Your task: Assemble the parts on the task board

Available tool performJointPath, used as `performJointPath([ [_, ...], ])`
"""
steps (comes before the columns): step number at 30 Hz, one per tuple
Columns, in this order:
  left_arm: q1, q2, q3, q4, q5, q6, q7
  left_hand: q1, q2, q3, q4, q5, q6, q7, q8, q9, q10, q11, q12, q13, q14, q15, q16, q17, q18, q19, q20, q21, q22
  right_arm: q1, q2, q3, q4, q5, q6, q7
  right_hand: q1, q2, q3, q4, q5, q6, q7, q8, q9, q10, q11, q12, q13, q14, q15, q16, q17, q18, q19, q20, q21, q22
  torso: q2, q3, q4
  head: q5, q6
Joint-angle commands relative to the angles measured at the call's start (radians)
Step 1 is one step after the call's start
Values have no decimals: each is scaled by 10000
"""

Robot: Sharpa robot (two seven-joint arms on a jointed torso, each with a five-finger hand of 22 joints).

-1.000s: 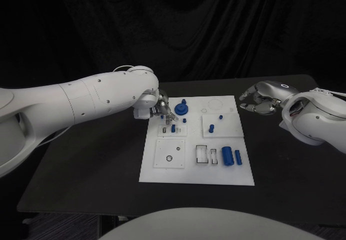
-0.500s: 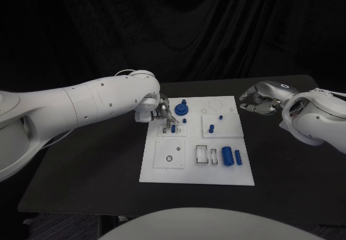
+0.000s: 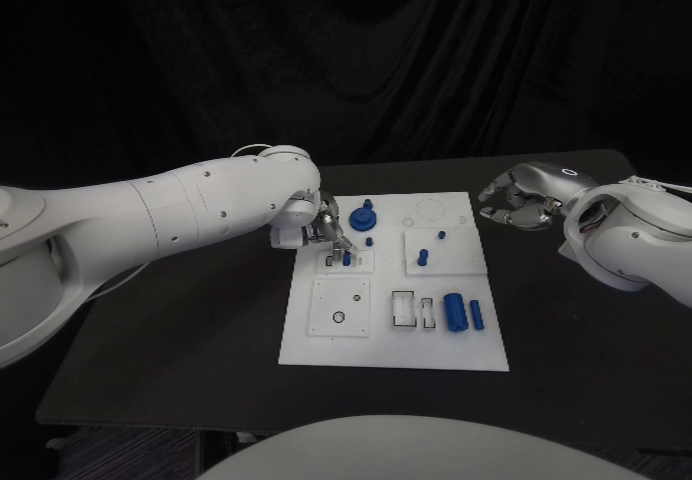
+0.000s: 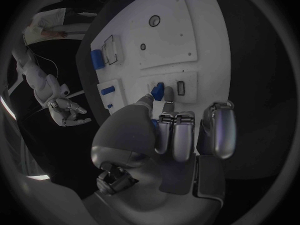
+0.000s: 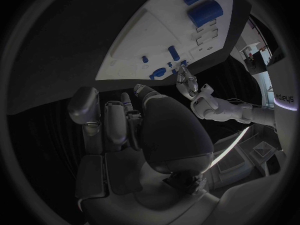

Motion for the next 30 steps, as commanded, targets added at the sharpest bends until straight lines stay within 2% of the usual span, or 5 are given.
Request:
performJointPath([
  [1, -36, 33, 8, -5, 92, 185, 78, 116, 3, 67, -121, 215, 78, -3, -72, -48, 1046, 42, 9, 2609, 1057, 26, 26, 2634, 66, 10, 5, -67, 1946, -20, -8, 8, 16, -22, 82, -179, 68, 38, 57, 1, 43, 81, -11, -38, -13, -19, 50, -68, 1504, 278, 67, -19, -15, 94, -75, 7, -35, 651, 0, 0, -3, -17, -1],
  [14, -98, 34, 8, -8, 92, 129, 216, 292, -14, 389, -369, 750, 118, -32, -144, -155, 1046, 18, 9, 2609, 1057, 8, 26, 2634, 61, 22, -7, -47, 1955, -21, 2, 8, 9, -22, 156, -227, 69, 44, 68, -2, 45, 89, -12, -37, -15, -26, 53, -77, 1495, 272, 68, -46, -39, 99, -82, 8, -62, 642, 0, 3, -1, -13, -1],
  [15, -101, 31, 8, -6, 92, 103, 247, 363, -51, 541, -468, 1082, 132, -44, -151, -170, 1046, 6, 9, 2609, 1057, -4, 26, 2634, 60, 27, -18, -39, 1958, -21, 3, 8, 8, -22, 162, -231, 69, 44, 68, -2, 45, 89, -12, -37, -15, -26, 53, -77, 1495, 272, 68, -46, -39, 99, -82, 8, -62, 642, 1, 3, -2, -11, -1],
  [19, -108, 19, 8, 10, 99, 14, 370, 422, -185, 893, -643, 1555, 171, -69, -135, -165, 1046, -19, 9, 2609, 1057, -23, 26, 2634, 59, 28, -37, -37, 1959, -21, 9, 8, 6, -22, 187, -249, 69, 44, 68, -2, 45, 89, -12, -37, -15, -26, 53, -77, 1495, 272, 68, -46, -39, 99, -82, 8, -62, 642, 0, 4, -2, -8, -1],
  [30, -123, -9, 8, 50, 112, -211, 586, 387, -612, 2101, -1099, 2015, 271, -114, -33, -62, 1046, -67, 9, 2609, 1057, -66, 26, 2634, 64, 14, -83, -53, 1953, -21, 19, 8, 1, -22, 340, -341, 69, 54, 105, -16, 44, 167, -18, -9, -16, -41, 53, -97, 1476, 257, 72, -92, -79, 110, -101, 14, -137, 620, 0, 5, -1, 0, -1],
])
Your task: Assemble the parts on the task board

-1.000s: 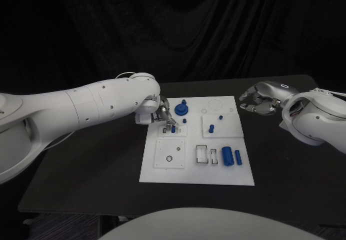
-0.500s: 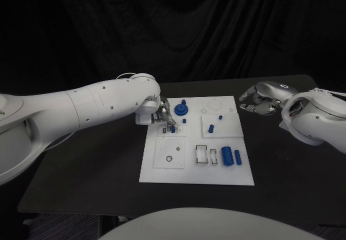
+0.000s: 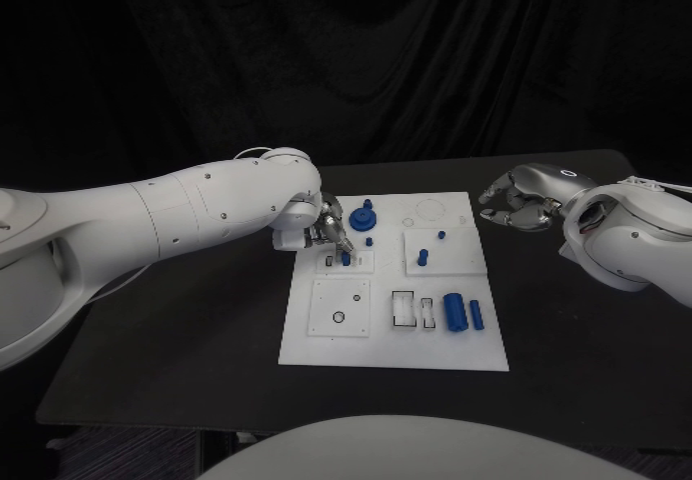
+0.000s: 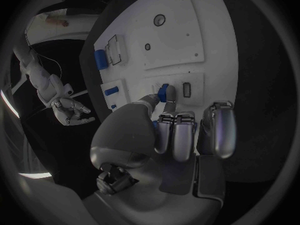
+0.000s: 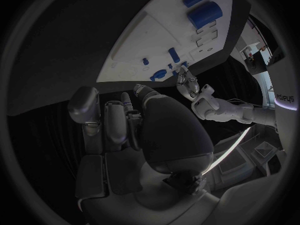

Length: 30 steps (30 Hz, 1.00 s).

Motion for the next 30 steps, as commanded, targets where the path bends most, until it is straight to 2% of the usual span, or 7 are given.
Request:
performJointPath([
  [1, -55, -15, -15, 41, 49, -159, 204, -8, -170, 367, -128, 56, 45, -27, 61, 35, 1046, -69, -6, 2628, 1057, -71, 26, 2634, 64, 14, -85, -13, 1953, -21, 4, 7, 6, -23, 179, -249, 66, 54, 67, 3, 44, 107, -24, -3, -6, -19, 39, -53, 1481, 257, 72, -42, -9, 111, -66, -23, -52, 620, 1, 2, 3, 0, -1],
  [4, -58, -65, -15, 90, 46, -283, 169, -212, -428, 1070, -328, 178, 68, -27, 99, 89, 1046, -77, -6, 2628, 1057, -72, 26, 2634, 62, 18, -98, -6, 1956, -21, 8, 7, 3, -23, 205, -272, 51, 50, 86, -3, 43, 193, -32, 28, -4, -35, 46, -74, 1460, 249, 76, -74, -37, 114, -71, -19, -87, 610, -2, 1, -1, -4, -1],
  [6, -60, -116, -15, 146, 41, -393, 138, -299, -519, 1330, -414, 242, 80, -23, 118, 115, 1046, -81, -6, 2628, 1057, -76, 26, 2634, 63, 16, -101, -9, 1954, -21, 7, 7, 4, -23, 215, -286, 48, 49, 90, -4, 44, 208, -33, 34, -3, -38, 49, -77, 1457, 246, 77, -85, -46, 118, -77, -18, -111, 603, -3, 1, -1, -12, -1],
  [10, -61, -268, -15, 328, 33, -735, 75, -548, -802, 2189, -786, 488, 115, -18, 194, 223, 1046, -90, -6, 2628, 1057, -86, 26, 2634, 63, 20, -115, -6, 1954, -21, -5, 7, 4, -23, 241, -318, 47, 47, 91, -5, 43, 211, -33, 34, -4, -52, 49, -92, 1442, 235, 78, -131, -90, 130, -96, -18, -175, 582, -2, 4, 1, -27, -1],
  [14, -62, -461, -15, 562, 31, -1101, 47, -906, -1016, 2937, -1120, 507, 128, -17, 276, 356, 1046, -88, -6, 2628, 1057, -96, 26, 2634, 66, 11, -114, -25, 1948, -21, -20, 7, 7, -23, 263, -348, 45, 36, 95, -11, 44, 204, -30, 25, -11, -82, 54, -123, 1411, 220, 82, -183, -137, 140, -115, -16, -238, 562, -3, 5, 0, -30, -1],
  [22, -62, -881, -16, 1142, 30, -2048, 198, -1171, -1118, 3387, -1344, 500, 131, -5, 340, 461, 1046, -86, -6, 2628, 1057, -92, 26, 2634, 87, -51, -111, -120, 1918, -21, -46, 7, 13, -23, 279, -378, 42, 30, 101, -15, 45, 198, -27, 17, -18, -98, 59, -140, 1395, 210, 85, -210, -160, 147, -129, -13, -287, 546, -12, 7, 4, -48, -1],
  [30, -64, -1490, -17, 2025, 29, -3487, 432, -1270, -1150, 3532, -1421, 457, 144, -12, 376, 510, 1046, -93, -6, 2628, 1057, -94, 26, 2634, 108, -110, -110, -207, 1891, -21, -67, 7, 13, -23, 290, -396, 34, 15, 126, -28, 48, 170, -13, -15, -42, -132, 68, -178, 1360, 181, 96, -285, -222, 164, -167, -4, -412, 506, -31, 2, 3, -54, -1],
])
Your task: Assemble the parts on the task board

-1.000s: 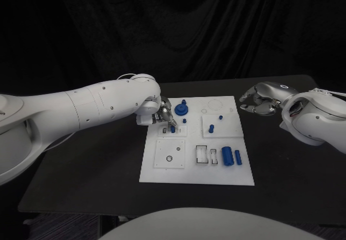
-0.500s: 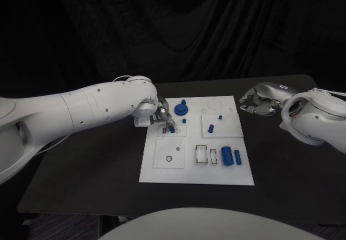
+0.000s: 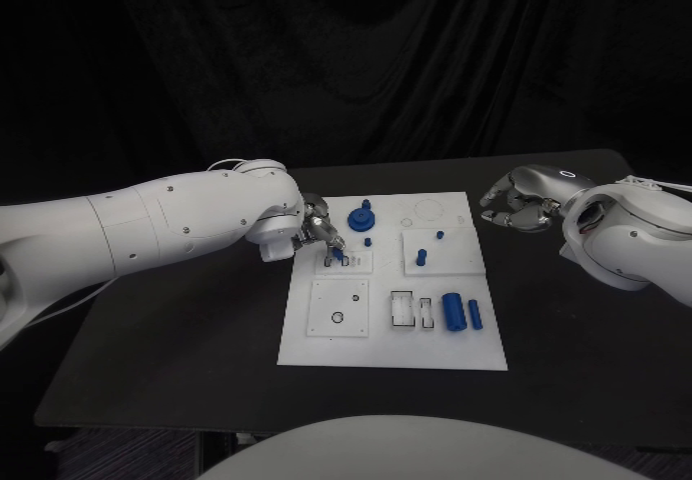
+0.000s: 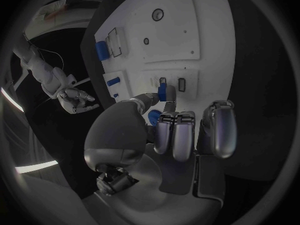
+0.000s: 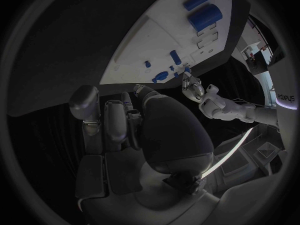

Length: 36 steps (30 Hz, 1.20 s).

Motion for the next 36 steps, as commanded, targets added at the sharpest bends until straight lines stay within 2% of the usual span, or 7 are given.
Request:
performJointPath([
  [1, -24, -171, 7, 314, 39, -1358, 338, -120, 18, 989, -898, -29, 36, -16, 44, 24, 1045, -93, -5, 2628, 1020, -57, 26, 2634, 107, -73, 2, -81, 1890, -21, -17, 8, 13, -24, 71, -197, 34, 15, 61, -17, 48, 32, 27, -15, -17, -59, -5, -42, 1358, 181, 96, -33, -18, 163, -69, 26, -47, 508, -8, -3, 1, 3, -1],
  [7, -69, -615, 6, 975, 34, -2337, 598, -174, 16, 1114, -964, -92, 10, -7, 57, 62, 1045, -88, -5, 2628, 1020, -57, 26, 2634, 118, -109, 2, -131, 1876, -21, -29, 8, 25, -24, 34, -189, 32, 11, 68, -21, 48, 18, 31, -27, -25, -70, -4, -54, 1347, 175, 98, -49, -31, 166, -76, 28, -68, 501, 4, 0, 2, 13, -1],
  [15, -360, -1299, 6, 1958, -725, -4041, 1340, -289, 8, 1439, -1058, -566, -20, -2, 113, 164, 1045, -81, -5, 2628, 1020, -52, 26, 2634, 114, -111, 7, -123, 1881, -21, -54, 7, 37, -24, -32, -182, 22, -13, 111, -45, 51, -93, 47, -111, -78, -85, -19, -75, 1328, 159, 93, -89, -61, 173, -89, 32, -130, 483, 9, 5, 19, 46, -1],
  [19, -513, -1449, 5, 2173, -1075, -4438, 1492, -288, 17, 1469, -1062, -585, -24, -3, 116, 169, 1045, -84, -5, 2628, 1020, -52, 26, 2634, 119, -123, 7, -143, 1875, -21, -58, 7, 40, -24, -44, -183, 22, -13, 111, -45, 51, -93, 47, -111, -78, -85, -19, -75, 1328, 159, 93, -89, -61, 173, -89, 32, -130, 483, 23, 2, 8, 66, -1],
  [27, -985, -1560, 5, 2364, -1771, -5177, 1730, -366, 30, 1480, -984, -573, -21, 7, 128, 185, 1045, -74, -5, 2628, 1020, -47, 26, 2634, 119, -125, 9, -146, 1874, -21, -84, 7, 59, -24, -72, -184, 20, -16, 118, -49, 52, -112, 48, -124, -87, -90, -22, -82, 1321, 158, 90, -96, -66, 175, -91, 32, -141, 480, 11, 11, 12, 52, -1],
  [31, -1159, -1519, 5, 2345, -1915, -5302, 1791, -386, 46, 1487, -954, -591, -11, 3, 136, 192, 1045, -75, -5, 2628, 1020, -47, 26, 2634, 114, -111, 10, -124, 1881, -21, -103, 7, 68, -24, -84, -186, 20, -16, 118, -49, 52, -112, 48, -124, -87, -90, -22, -82, 1321, 158, 90, -96, -66, 175, -91, 32, -141, 480, -5, 16, 27, 27, -1],
  [36, -1315, -1464, 5, 2295, -1981, -5293, 1801, -424, 54, 1478, -907, -637, -3, -1, 144, 199, 1045, -76, -5, 2628, 1020, -47, 26, 2634, 113, -109, 10, -121, 1882, -21, -116, 7, 72, -24, -95, -187, 20, -16, 118, -49, 52, -112, 48, -124, -87, -90, -22, -82, 1321, 158, 90, -96, -66, 175, -91, 32, -141, 480, 6, 10, 1, 54, -1],
])
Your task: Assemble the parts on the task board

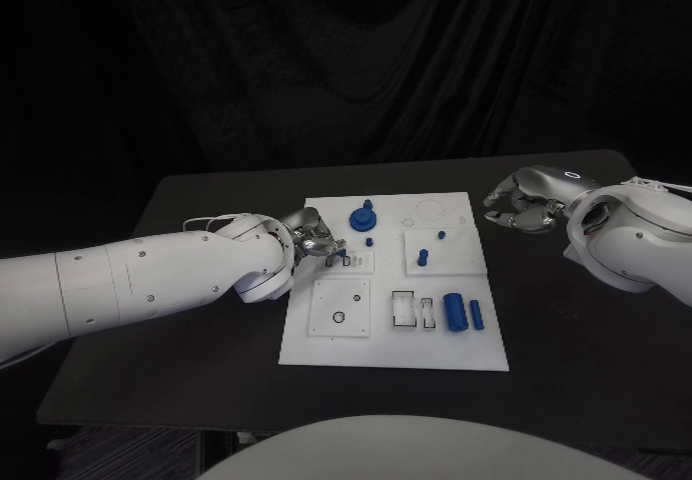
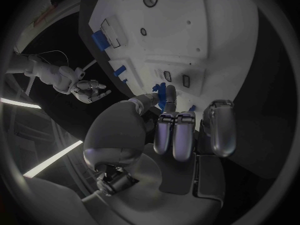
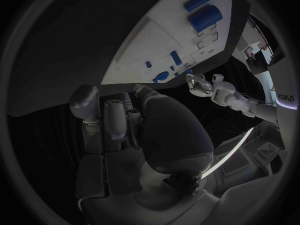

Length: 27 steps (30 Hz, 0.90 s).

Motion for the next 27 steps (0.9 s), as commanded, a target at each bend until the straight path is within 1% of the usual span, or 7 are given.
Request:
performJointPath([
  [1, -89, 50, 9, -30, -327, -358, 309, -70, 67, 799, -720, -56, 2, -78, 43, -2, 1045, -76, -5, 2628, 1020, -48, 26, 2634, 112, -33, 9, -10, 1884, -21, -19, 7, 24, -26, -94, -152, 20, -16, 64, 6, 52, -75, 12, -28, -9, -56, 14, -44, 1322, 192, 56, -41, -16, 175, -55, -4, -34, 481, 2, -1, -20, 25, -1],
  [5, -168, 102, 9, -85, -340, -347, 320, -82, 72, 796, -704, -64, 3, -78, 44, 0, 1045, -77, -5, 2628, 1020, -48, 26, 2634, 112, -32, 9, -9, 1885, -21, -20, 7, 24, -26, -109, -145, 16, -23, 72, 2, 52, -101, 14, -46, -21, -59, 11, -48, 1318, 194, 53, -37, -11, 176, -54, -5, -41, 479, 4, -14, -21, 24, -1],
  [8, -203, 143, 10, -121, -345, -307, 314, -96, 78, 792, -685, -70, 3, -79, 45, 2, 1045, -78, -5, 2628, 1020, -48, 26, 2634, 115, -37, 9, -20, 1881, -21, -14, 7, 21, -26, -114, -142, 16, -23, 72, 2, 52, -101, 14, -46, -21, -59, 11, -48, 1318, 194, 53, -37, -11, 176, -54, -5, -41, 479, 8, -15, -33, 35, -1],
  [11, -225, 174, 10, -145, -347, -193, 281, -101, 81, 791, -678, -71, 4, -79, 46, 2, 1045, -78, -5, 2628, 1020, -48, 26, 2634, 116, -39, 8, -23, 1880, -21, -10, 7, 22, -26, -117, -142, 16, -23, 72, 2, 52, -101, 14, -46, -21, -59, 11, -48, 1318, 194, 53, -37, -11, 176, -54, -5, -41, 479, 11, -15, -41, 34, -1],
  [20, -316, 230, 10, -244, -349, 23, 207, -139, 94, 772, -628, -69, 4, -79, 48, 6, 1045, -78, -5, 2628, 1020, -49, 26, 2634, 120, -48, 8, -40, 1875, -21, -25, 7, 24, -26, -124, -145, 9, -29, 76, 1, 53, -109, 14, -54, -28, -56, 12, -47, 1320, 193, 51, -44, -17, 177, -53, -6, -47, 478, 16, -12, -18, -2, -1],
  [27, -359, 237, 10, -282, -349, 24, 216, -149, 101, 766, -613, -62, 6, -81, 50, 8, 1045, -78, -5, 2628, 1020, -49, 26, 2634, 119, -45, 8, -35, 1876, -21, -32, 7, 22, -26, -125, -142, 9, -29, 76, 1, 53, -109, 14, -54, -28, -56, 12, -47, 1320, 193, 51, -44, -17, 177, -53, -6, -47, 478, 19, -7, -44, 46, -1],
])
